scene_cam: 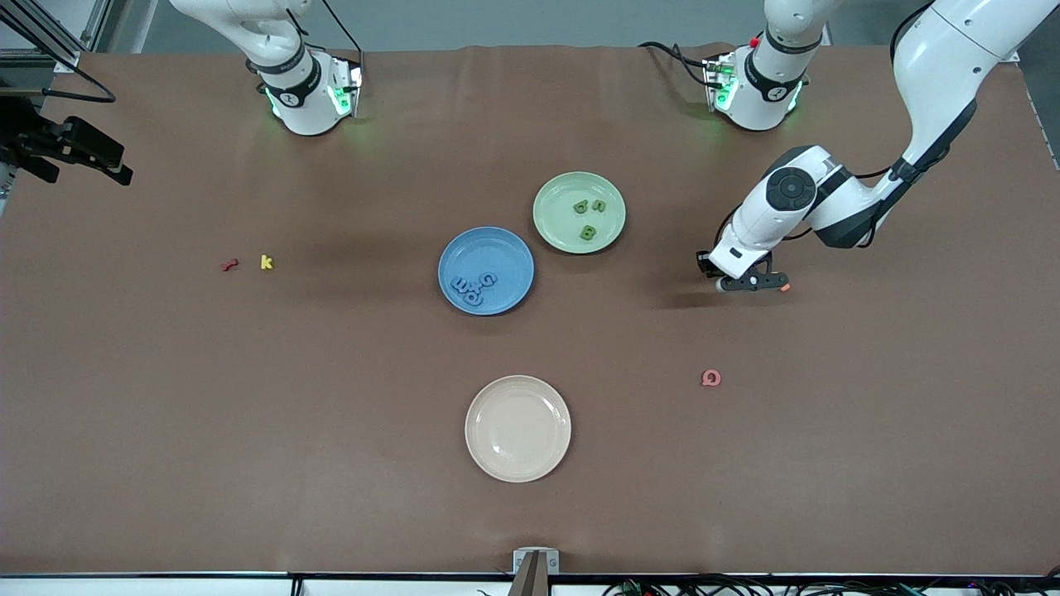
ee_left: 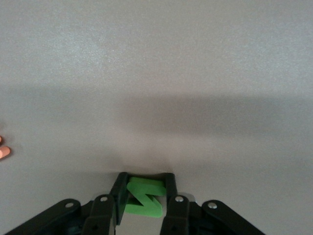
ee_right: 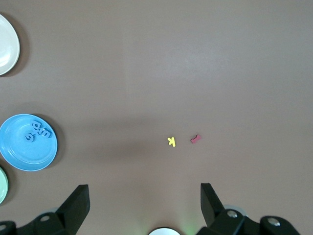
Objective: Sort letters by color into matching plates
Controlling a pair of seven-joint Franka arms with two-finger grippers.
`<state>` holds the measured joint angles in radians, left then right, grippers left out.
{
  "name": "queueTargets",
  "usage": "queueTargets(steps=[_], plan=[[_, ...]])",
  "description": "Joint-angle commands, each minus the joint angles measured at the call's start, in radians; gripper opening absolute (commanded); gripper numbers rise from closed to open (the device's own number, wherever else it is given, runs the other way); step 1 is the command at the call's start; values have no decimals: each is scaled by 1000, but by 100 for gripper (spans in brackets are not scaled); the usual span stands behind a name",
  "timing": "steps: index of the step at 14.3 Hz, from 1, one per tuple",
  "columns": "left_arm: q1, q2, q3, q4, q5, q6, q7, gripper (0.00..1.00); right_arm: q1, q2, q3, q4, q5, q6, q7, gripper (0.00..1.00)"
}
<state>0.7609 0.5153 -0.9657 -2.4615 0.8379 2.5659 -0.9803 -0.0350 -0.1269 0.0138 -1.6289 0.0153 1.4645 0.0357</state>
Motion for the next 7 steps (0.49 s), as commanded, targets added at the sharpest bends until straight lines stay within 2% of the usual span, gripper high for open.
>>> queueTargets(steps=[1, 4, 7], plan=[[5, -11, 5, -14, 27, 0, -35, 27, -6, -13, 5, -17, 3, 7, -13, 100], [5, -21, -42, -10, 21, -13, -92, 27, -6, -13, 3, -17, 0, 5, -13, 100], [3, -21, -135, 1, -6, -73, -164, 27, -3, -11, 5, -16, 0, 11, -14, 100]])
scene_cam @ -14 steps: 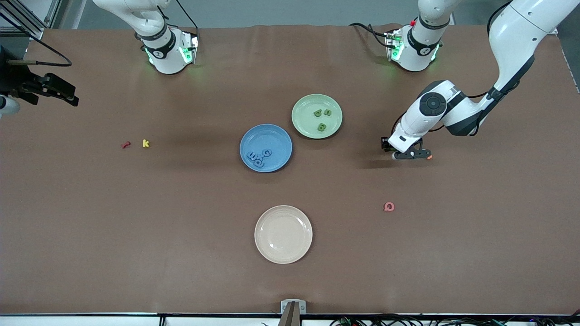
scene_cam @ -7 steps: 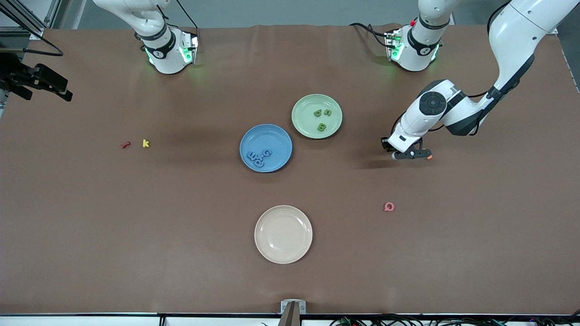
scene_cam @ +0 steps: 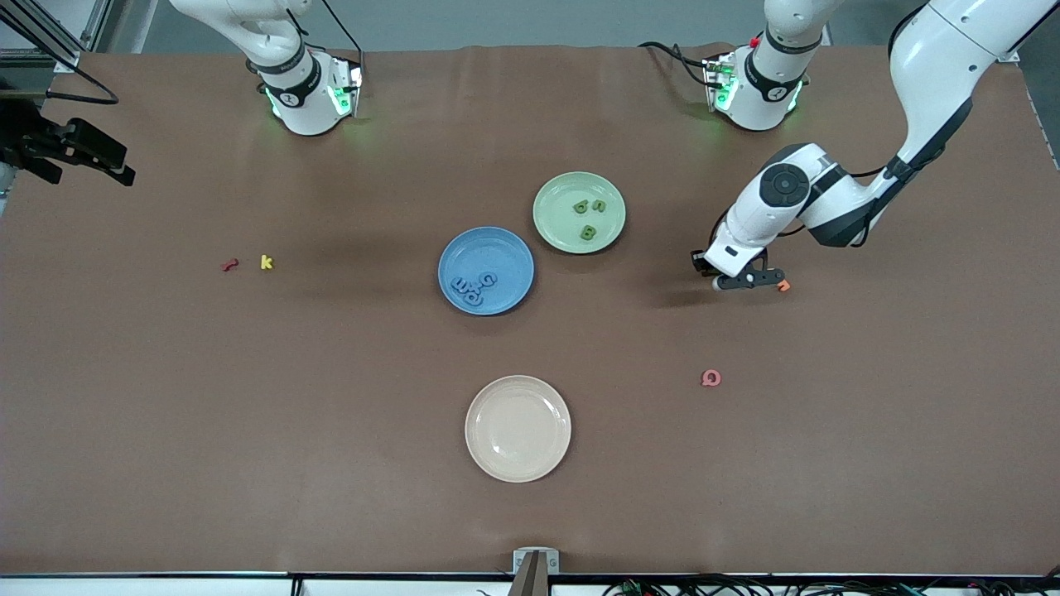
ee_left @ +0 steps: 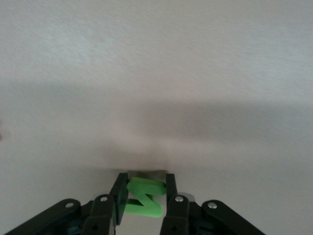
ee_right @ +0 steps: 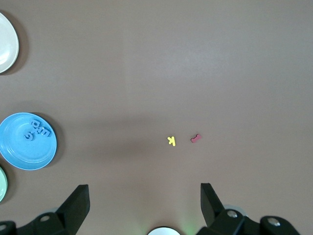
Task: Sort letters by color into matching plates
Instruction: 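Carry the green N onto the green plate and open the left gripper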
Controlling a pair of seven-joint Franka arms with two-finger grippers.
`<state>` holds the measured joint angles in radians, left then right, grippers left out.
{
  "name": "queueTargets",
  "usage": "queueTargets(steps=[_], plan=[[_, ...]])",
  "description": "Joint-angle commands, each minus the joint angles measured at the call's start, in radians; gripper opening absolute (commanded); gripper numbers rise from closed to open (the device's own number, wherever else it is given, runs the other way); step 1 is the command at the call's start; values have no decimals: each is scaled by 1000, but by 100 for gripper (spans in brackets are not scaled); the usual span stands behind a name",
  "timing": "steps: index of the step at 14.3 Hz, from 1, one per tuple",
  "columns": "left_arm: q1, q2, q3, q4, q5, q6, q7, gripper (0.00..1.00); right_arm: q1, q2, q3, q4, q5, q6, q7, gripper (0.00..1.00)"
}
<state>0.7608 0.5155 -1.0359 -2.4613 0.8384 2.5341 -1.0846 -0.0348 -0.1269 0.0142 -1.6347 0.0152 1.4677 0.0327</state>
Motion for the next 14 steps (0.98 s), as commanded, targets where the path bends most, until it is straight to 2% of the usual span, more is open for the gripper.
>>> queueTargets(steps=[1, 3, 5, 8, 11, 14], plan=[[2, -20, -108, 7, -37, -54, -86, 27, -5, -11, 3, -10, 0, 8, -13, 100], [-27, -15, -174, 28, -91, -90, -145, 27, -10, -10, -3, -8, 3, 9, -52, 100], [-137, -12, -179, 60, -148, -112, -216, 27, -13, -10, -5, -8, 11, 14, -73, 100], [-317, -9, -173, 119, -226, -112, -331, 27, -13, -10, -3, -10, 19, 19, -62, 100], [-441, -3, -159, 151, -254, -112, -399, 27, -11, -11, -3, -10, 25, 17, -57, 100], [-563, 3, -98, 163, -255, -112, -452, 27, -13, -13, -3, -11, 42, 16, -56, 100]])
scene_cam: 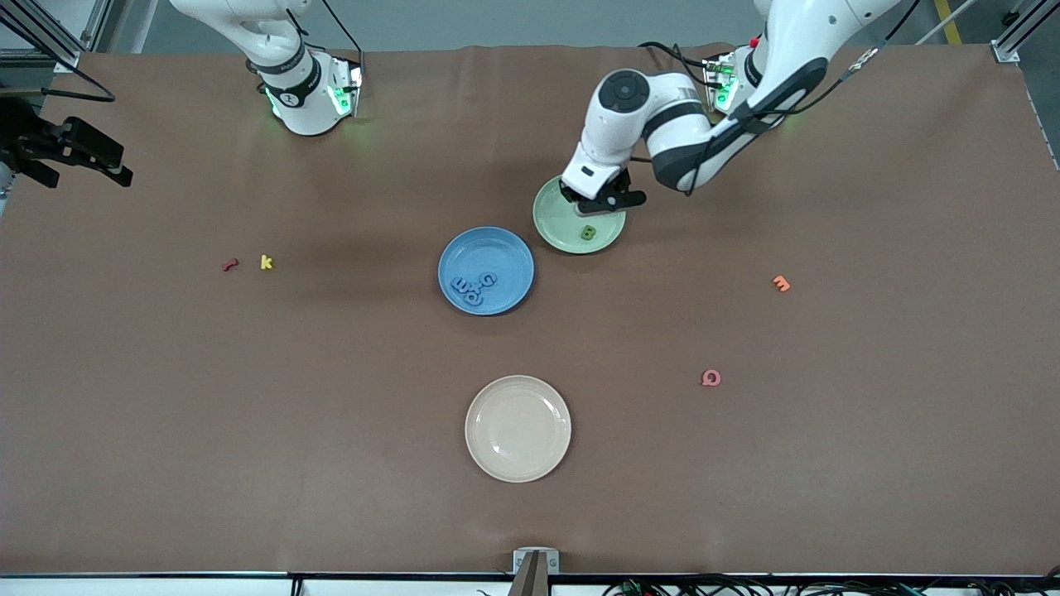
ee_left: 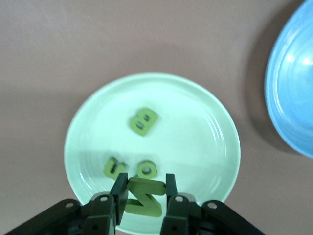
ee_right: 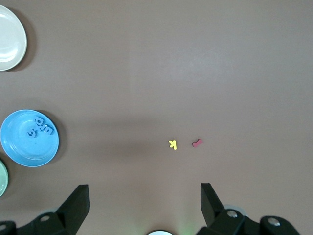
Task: Sort letters by color into matching plates
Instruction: 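Carry the green N onto the green plate and open the left gripper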
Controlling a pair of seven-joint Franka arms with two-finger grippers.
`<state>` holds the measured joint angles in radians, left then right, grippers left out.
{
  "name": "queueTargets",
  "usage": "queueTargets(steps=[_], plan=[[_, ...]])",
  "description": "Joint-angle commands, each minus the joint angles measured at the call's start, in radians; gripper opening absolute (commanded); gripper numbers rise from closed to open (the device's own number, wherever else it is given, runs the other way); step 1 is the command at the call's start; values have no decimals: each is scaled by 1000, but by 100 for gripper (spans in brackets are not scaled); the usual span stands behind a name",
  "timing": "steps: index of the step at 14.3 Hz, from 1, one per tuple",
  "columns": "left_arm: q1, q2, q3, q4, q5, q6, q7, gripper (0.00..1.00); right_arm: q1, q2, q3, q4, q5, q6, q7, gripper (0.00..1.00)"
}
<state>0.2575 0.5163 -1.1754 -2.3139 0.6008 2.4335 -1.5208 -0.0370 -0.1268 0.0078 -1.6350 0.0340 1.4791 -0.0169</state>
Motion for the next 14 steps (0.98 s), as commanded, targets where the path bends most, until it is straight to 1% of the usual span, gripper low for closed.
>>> queueTargets(steps=[1, 3, 9, 11, 12, 13, 14], plan=[[-88, 5, 62, 19, -18, -10, -16, 27, -11, -13, 3, -11, 23, 6, -6, 100], [-136, 25, 85, 39, -18, -11, -19, 27, -9, -13, 3, -11, 29, 6, -3, 100], [-381, 82, 293, 152, -15, -4, -50, 27, -9, -13, 3, -11, 37, 9, -1, 100], [-426, 96, 335, 168, -16, -2, -50, 27, -6, -13, 6, -11, 32, 12, -2, 100], [-431, 103, 338, 174, -16, -2, -50, 32, -4, -13, 8, -9, 21, 13, -3, 100], [-431, 105, 339, 177, -15, -2, -45, 60, -3, -13, 8, -11, 17, 17, -6, 100], [-429, 105, 339, 179, -15, -2, -39, 94, -4, -13, 8, -11, -6, 17, -8, 100]])
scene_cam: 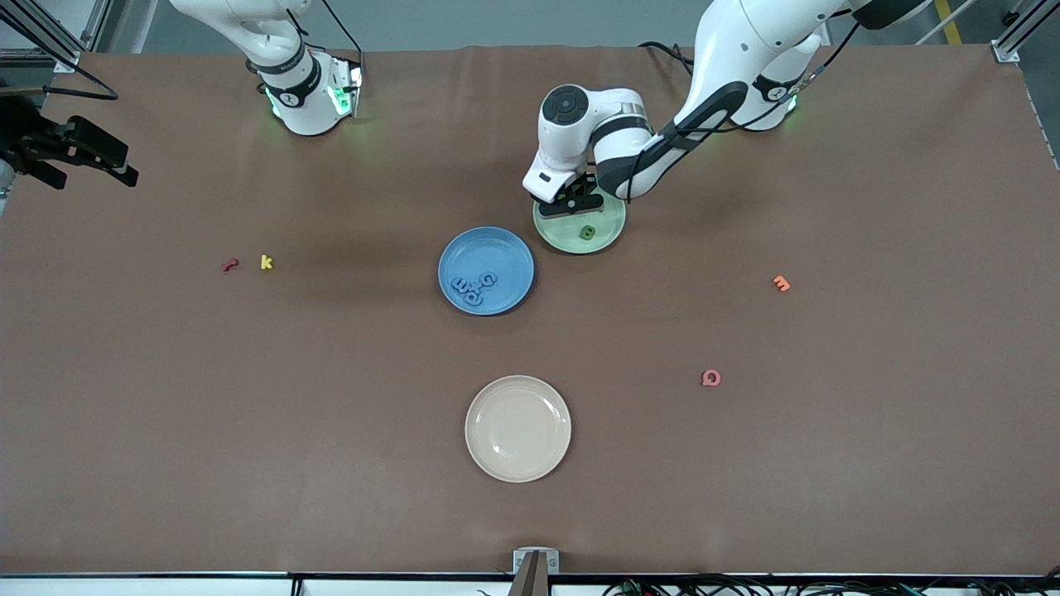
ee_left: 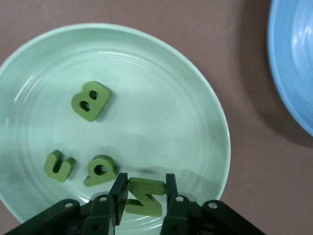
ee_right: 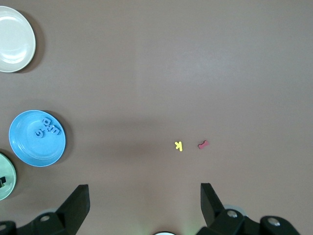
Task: Sort letters by color into matching plates
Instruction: 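Carry the green N onto the green plate and open the left gripper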
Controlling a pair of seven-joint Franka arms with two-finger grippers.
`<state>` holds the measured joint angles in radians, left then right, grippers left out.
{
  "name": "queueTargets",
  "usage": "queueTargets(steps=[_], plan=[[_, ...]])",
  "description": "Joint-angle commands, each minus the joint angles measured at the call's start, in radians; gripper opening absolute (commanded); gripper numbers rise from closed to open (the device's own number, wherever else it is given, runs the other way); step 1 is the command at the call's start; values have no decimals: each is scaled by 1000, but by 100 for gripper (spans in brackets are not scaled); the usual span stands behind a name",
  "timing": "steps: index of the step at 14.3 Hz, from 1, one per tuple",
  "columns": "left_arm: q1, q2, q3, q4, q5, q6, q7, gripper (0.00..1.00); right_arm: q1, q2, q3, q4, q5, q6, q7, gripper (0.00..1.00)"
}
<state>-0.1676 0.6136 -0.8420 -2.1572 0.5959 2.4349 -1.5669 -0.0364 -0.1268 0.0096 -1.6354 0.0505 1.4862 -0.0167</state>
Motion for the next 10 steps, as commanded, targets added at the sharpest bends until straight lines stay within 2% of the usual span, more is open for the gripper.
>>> queueTargets(steps=[1, 5, 10], plan=[[3, 5, 6, 22, -10, -4, 8, 100, -2, -13, 7, -11, -43, 9, -8, 100], [68, -43, 0, 23, -11, -16, 14, 99, 0, -14, 9, -12, -47, 8, 9, 100], [108, -48, -12, 114, -8, -63, 18, 99, 1, -14, 9, -14, -34, 11, 64, 100]])
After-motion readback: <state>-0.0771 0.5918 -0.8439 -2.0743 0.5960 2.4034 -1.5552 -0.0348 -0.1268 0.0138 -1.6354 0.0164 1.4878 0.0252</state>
